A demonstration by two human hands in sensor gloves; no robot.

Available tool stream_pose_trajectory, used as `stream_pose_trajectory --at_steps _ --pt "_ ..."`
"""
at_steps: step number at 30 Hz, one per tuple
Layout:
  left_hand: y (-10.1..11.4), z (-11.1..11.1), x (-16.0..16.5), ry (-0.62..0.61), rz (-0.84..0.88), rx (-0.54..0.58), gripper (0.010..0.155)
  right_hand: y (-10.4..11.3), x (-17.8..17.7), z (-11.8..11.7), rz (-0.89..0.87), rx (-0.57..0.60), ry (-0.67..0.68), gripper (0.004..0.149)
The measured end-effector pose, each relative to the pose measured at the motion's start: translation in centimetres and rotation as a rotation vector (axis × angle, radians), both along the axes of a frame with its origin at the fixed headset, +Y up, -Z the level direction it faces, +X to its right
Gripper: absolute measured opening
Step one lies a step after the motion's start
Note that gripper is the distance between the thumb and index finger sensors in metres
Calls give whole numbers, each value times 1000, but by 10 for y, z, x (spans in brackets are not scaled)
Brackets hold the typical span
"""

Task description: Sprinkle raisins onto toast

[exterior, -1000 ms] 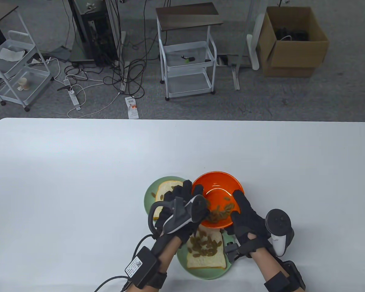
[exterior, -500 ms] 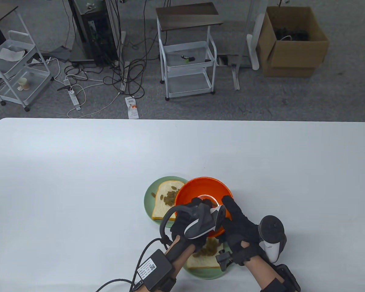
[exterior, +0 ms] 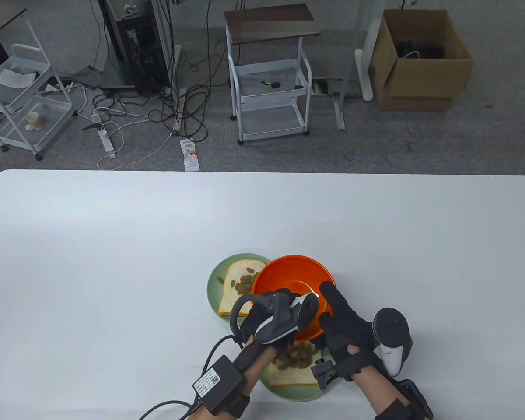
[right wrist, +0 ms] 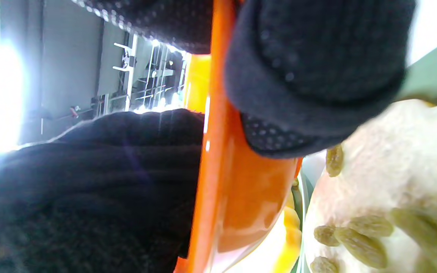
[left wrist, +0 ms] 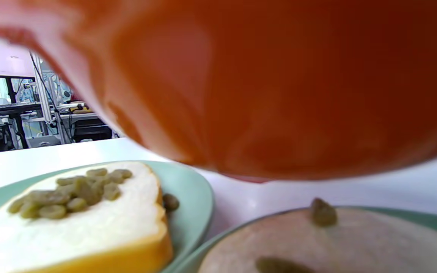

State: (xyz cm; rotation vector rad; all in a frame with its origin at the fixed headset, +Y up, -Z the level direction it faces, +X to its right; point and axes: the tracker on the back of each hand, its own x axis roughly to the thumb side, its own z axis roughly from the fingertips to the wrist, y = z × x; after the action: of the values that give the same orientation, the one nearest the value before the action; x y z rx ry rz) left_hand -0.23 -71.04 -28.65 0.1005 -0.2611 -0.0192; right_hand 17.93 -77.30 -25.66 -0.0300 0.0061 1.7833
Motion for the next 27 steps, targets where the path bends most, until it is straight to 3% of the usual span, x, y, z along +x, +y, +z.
stream_pose_trajectory --at_steps 7,10,13,17,19,24,27 --pt "15 1 -9 -16 140 14 37 0 5 -2 17 1 -18 62" --pt "29 -4 -25 5 218 69 37 -2 11 -5 35 0 -43 62" --pt "33 -15 -51 65 316 53 37 -4 18 -10 54 -6 -74 62" --pt "20 -33 -82 163 320 13 37 -5 27 -15 67 -9 -108 62" --pt "5 -42 -94 209 295 -76 38 -5 31 -17 79 -8 -124 62" --pt "-19 -51 -99 222 173 -208 38 -5 39 -21 80 -12 -151 62" --pt "-23 -50 -95 224 101 -194 38 -5 42 -21 83 -12 -155 61"
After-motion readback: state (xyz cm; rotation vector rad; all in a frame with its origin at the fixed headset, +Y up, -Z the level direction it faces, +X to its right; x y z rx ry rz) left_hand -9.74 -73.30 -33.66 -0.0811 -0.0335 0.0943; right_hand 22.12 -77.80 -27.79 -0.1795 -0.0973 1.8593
